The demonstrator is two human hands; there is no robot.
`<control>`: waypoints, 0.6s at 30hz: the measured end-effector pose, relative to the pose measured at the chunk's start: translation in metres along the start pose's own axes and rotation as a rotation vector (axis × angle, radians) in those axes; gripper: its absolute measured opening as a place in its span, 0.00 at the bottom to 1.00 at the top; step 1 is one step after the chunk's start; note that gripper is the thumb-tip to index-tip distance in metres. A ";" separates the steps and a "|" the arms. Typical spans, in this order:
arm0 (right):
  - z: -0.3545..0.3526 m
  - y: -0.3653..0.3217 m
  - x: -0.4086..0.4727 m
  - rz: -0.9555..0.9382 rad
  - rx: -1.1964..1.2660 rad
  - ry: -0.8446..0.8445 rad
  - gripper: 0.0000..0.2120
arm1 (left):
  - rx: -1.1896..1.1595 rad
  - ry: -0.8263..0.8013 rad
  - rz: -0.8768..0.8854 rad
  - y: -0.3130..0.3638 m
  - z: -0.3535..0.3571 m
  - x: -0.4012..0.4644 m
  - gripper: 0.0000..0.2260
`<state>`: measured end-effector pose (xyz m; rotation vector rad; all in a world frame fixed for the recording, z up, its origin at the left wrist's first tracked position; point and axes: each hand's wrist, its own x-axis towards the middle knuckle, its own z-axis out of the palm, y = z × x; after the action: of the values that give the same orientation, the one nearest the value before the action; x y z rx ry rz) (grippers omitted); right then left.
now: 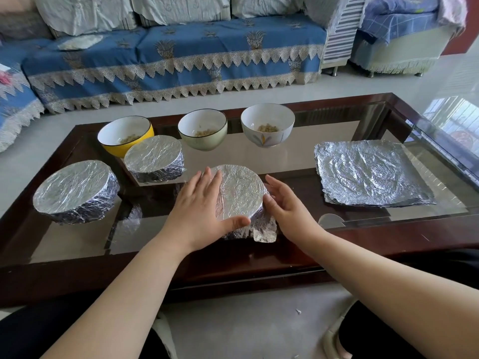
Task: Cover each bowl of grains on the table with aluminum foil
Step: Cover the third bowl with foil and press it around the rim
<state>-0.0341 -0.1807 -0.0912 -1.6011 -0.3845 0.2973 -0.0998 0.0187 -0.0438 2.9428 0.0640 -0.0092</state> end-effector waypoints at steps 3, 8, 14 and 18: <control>0.007 0.001 -0.001 0.042 0.122 0.073 0.10 | -0.009 0.020 -0.037 0.005 0.003 -0.001 0.61; 0.014 0.001 0.001 0.165 0.273 0.165 0.06 | -0.009 0.036 -0.060 0.011 0.002 -0.003 0.61; 0.020 -0.003 0.008 0.287 0.340 0.257 0.05 | -0.009 0.062 -0.081 0.015 0.002 -0.003 0.62; 0.023 -0.003 0.011 0.389 0.407 0.275 0.07 | -0.008 0.078 -0.095 0.016 0.003 -0.003 0.60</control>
<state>-0.0334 -0.1552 -0.0895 -1.2814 0.1956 0.4148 -0.1024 0.0024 -0.0440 2.9289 0.2144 0.0912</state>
